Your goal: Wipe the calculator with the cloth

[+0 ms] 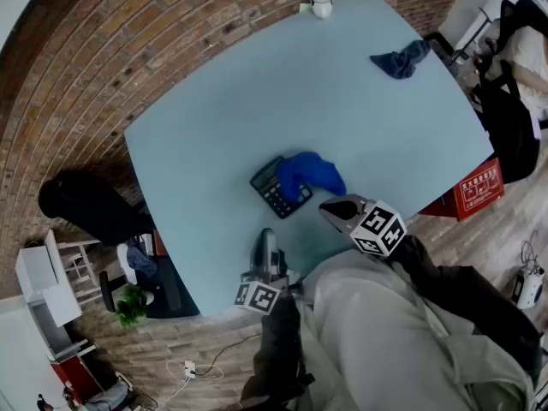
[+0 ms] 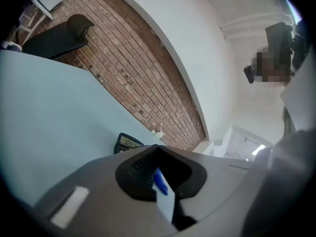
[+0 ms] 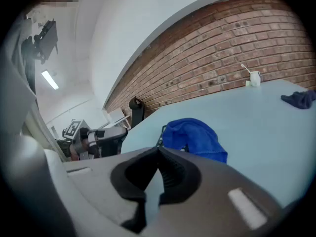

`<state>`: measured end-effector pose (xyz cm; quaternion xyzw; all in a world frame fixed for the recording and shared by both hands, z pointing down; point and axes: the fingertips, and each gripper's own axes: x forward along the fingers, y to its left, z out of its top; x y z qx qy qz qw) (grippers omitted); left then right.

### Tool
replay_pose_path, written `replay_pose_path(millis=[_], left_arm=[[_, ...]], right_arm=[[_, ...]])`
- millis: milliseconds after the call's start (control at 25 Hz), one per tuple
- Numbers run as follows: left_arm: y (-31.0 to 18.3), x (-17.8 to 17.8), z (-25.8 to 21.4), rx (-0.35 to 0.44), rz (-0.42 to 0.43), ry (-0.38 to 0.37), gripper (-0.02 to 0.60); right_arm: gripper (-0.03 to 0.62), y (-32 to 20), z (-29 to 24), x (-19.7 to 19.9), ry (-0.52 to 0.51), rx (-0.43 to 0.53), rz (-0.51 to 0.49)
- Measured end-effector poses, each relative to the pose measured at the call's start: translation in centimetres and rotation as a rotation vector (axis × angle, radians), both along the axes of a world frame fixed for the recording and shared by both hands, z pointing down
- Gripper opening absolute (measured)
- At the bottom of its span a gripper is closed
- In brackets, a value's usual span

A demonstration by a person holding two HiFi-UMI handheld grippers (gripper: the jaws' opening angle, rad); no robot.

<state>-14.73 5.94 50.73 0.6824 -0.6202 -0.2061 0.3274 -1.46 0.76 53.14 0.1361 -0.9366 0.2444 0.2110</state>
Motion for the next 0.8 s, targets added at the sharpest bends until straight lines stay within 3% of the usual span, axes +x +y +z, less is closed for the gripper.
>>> replay_pose_path(millis=[560,800], left_arm=[[-2.9,-0.8,0.9,-0.003,0.047,0.009,-0.002],[-5.1,-3.0,3.1,-0.037,0.085,-0.064,0.0]], right_arm=[[0.002,-2.2,0.0,0.0,-0.007,0.035,0.059],[0.002,-3.9,0.6,-0.5,0.116,0.235,-0.024]])
